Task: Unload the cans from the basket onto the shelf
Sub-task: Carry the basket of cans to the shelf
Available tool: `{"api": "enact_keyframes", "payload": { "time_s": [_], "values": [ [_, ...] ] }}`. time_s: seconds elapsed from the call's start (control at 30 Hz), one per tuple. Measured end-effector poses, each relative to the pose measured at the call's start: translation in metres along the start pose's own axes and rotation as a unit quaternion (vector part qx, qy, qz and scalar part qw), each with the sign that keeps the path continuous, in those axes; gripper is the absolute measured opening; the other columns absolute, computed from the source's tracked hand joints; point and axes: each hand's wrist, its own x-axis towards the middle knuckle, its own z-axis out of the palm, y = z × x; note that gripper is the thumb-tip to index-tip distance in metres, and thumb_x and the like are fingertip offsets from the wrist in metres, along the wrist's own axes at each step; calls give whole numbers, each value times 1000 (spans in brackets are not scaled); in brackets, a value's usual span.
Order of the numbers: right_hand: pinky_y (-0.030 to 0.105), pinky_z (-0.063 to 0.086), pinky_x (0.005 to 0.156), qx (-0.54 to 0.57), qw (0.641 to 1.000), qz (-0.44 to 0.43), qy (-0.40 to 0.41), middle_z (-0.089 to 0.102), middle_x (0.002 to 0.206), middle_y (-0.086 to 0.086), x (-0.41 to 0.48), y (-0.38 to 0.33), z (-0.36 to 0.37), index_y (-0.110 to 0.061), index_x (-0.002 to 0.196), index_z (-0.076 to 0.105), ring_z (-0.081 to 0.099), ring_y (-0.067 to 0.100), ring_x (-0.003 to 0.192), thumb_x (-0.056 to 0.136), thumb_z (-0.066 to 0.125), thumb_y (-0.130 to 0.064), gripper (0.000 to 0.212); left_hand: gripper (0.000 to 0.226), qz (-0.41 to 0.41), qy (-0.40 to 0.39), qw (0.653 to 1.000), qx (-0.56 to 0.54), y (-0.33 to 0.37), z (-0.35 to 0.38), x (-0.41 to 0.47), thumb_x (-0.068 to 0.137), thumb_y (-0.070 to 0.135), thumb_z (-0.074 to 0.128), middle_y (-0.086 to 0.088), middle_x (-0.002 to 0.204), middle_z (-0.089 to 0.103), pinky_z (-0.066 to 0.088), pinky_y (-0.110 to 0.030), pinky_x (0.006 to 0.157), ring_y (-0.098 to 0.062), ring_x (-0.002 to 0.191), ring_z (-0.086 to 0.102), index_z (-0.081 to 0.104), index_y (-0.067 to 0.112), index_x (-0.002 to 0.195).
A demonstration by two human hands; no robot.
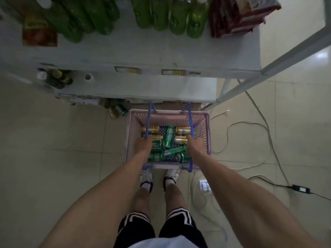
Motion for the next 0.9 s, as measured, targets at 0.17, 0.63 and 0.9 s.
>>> {"api": "enact_keyframes", "payload": {
  "time_s": [0.17,0.63,0.9],
  "values": [
    [32,35,51,-5,1000,2,10,50,67,3,76,31,43,-6,99,61,46,16,56,98,59,-34,28,15,-24,8,1000,-9,-33,31,90,93,27,61,-3,58,36,26,-29,48,-16,49,32,59,12,91],
    [28,31,45,-18,996,5,90,54,69,0,234,87,135,-11,89,62,47,14,57,96,55,-36,26,30,22,56,995,-75,-83,103,258,94,25,63,0,54,42,31,-32,49,-16,48,36,56,10,69],
    [27,31,47,-38,987,-1,153,54,75,4,280,144,132,-7,98,59,48,18,60,99,52,-31,25,36,50,116,992,-25,-142,107,309,87,26,64,-2,57,47,38,-35,58,-20,56,45,45,15,58]
  ]
}}
